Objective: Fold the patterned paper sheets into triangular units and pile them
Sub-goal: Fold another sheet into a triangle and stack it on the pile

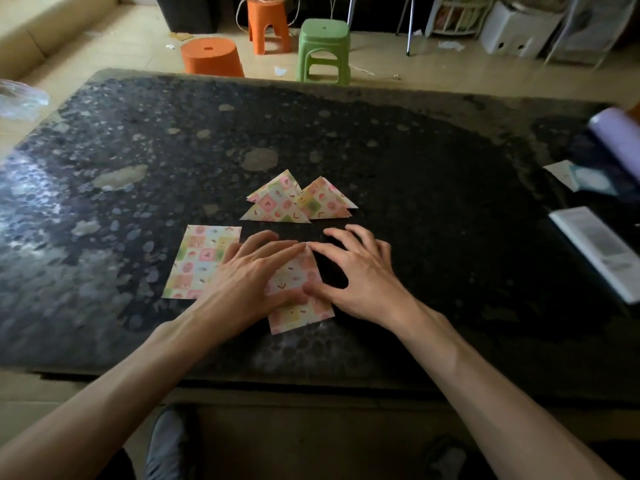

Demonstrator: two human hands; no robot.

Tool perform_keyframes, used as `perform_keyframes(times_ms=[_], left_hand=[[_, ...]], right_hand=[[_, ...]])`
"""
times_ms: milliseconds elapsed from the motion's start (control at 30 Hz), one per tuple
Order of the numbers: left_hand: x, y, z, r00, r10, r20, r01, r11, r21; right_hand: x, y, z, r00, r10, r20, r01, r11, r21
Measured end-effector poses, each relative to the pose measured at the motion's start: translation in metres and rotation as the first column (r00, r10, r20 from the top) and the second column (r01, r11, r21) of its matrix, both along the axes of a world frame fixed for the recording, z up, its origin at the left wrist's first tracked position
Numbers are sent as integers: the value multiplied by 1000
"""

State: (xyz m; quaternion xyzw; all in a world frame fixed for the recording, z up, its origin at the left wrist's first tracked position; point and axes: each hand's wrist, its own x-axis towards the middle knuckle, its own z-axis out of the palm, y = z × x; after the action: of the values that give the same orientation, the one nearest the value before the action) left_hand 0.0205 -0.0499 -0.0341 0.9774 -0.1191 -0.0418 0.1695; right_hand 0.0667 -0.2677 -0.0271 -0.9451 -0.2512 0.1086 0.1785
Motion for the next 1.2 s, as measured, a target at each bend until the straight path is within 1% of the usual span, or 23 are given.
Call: perform_keyframes(times_ms=[67, 133, 267, 367, 400, 467, 533, 567, 667, 767, 867, 1000, 1067, 1133, 1200], left_hand=[[0, -9, -1, 1000, -3, 0, 3, 997, -72], [-1, -20, -3, 999, -39, 8, 40, 992, -118], [-2, -41, -9, 991, -130, 26, 132, 978, -161], [-1, -44, -11, 993, -112, 38, 117, 976, -182], [0, -42, -11, 995, -96, 42, 102, 980, -171], [1, -32, -11, 996, -81, 47, 85, 992, -98], [2, -27, -8, 993, -101, 54, 102, 995, -16], [1, -27, -6, 993, -106, 52, 107, 994, -4], [-3, -29, -3, 995, -98, 34, 98, 995, -8], [-4, -33, -3, 994, -93, 53, 93, 996, -13], [-8, -38, 2, 997, -71, 29, 72, 997, -27], [-14, -37, 0, 999, -32, -20, 29, 995, -100], [-14, -36, 0, 1000, -28, -9, 26, 992, -120], [-14, -36, 0, 998, -32, 47, 40, 980, -197], [-15, -37, -3, 994, -33, 101, 63, 951, -304]], right_hand=[[-2, -9, 2, 1000, 6, -14, -6, 1000, -14], [-5, -17, 4, 1000, 2, -23, -3, 1000, -24], [-13, -34, 9, 1000, -24, 3, 25, 993, -114], [-18, -42, 11, 1000, -16, 26, 19, 993, -112], [-20, -43, 11, 999, -15, 34, 18, 995, -96], [-24, -42, 7, 998, -14, 65, 18, 998, -64], [-24, -43, 4, 996, -17, 83, 21, 999, -46], [-25, -43, 3, 997, -20, 78, 23, 999, -39], [-24, -44, 2, 998, -45, 46, 45, 999, -2], [-23, -45, 2, 995, -92, -24, 92, 996, 20], [-22, -46, 0, 997, -61, -39, 59, 997, -45], [-21, -48, -1, 998, -28, -47, 25, 998, -54], [-21, -50, -1, 999, -14, -45, 12, 999, -41], [-24, -52, 0, 998, -27, -49, 28, 999, 26], [-26, -50, 4, 997, -64, -45, 69, 989, 131]])
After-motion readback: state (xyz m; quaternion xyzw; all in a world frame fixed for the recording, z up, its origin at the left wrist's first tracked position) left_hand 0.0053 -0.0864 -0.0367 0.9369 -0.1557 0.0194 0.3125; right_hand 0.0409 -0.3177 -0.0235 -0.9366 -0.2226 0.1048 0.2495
